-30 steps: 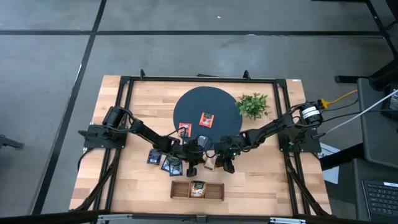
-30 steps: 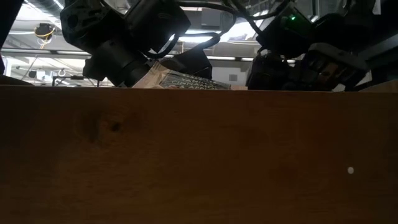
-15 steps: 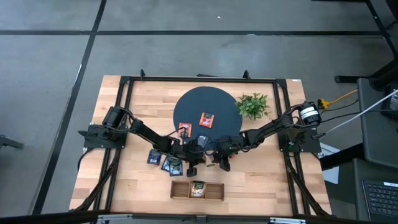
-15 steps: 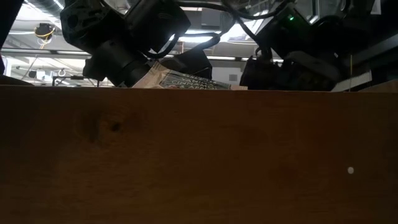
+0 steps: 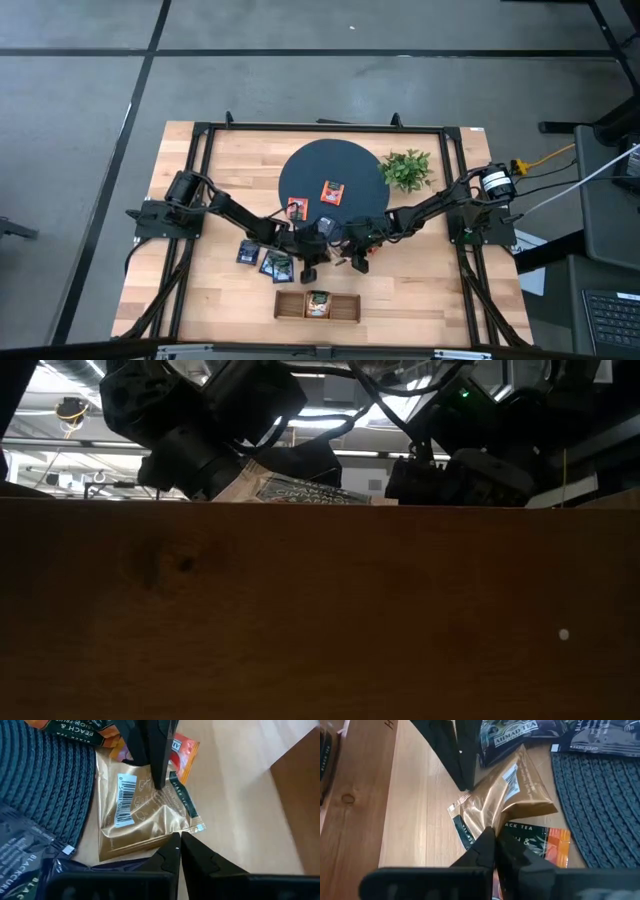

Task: Pick & Place Tea
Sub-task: Put the brown tea bag into the middle section of the wooden organizer

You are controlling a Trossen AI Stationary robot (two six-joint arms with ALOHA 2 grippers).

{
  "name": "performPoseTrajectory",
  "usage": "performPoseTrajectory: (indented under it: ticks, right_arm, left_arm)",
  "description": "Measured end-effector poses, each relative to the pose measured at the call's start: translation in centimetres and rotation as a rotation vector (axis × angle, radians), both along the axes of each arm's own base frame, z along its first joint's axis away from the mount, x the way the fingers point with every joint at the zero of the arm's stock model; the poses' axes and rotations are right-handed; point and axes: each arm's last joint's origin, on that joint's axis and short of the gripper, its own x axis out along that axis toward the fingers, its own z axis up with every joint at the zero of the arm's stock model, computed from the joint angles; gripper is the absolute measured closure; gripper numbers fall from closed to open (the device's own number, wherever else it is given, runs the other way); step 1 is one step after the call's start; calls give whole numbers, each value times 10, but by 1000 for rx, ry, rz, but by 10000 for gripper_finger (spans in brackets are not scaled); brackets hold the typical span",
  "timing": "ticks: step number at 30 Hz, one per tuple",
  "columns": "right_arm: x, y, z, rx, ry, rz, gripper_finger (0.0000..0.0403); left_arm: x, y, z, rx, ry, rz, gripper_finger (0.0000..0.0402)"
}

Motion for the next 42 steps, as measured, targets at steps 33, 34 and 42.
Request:
performPoseTrajectory:
  ticks: [33, 34, 42]
  right_arm:
    - [-13, 9, 58, -356, -242, 165, 398]
    - [-13, 8, 58, -356, -239, 165, 398]
    - [-14, 10, 58, -312, -236, 208, 398]
  left_arm:
    - [-16, 36, 74, -175, -67, 124, 241]
    - [-17, 36, 73, -168, -61, 130, 238]
    - [-17, 38, 73, -130, -61, 114, 234]
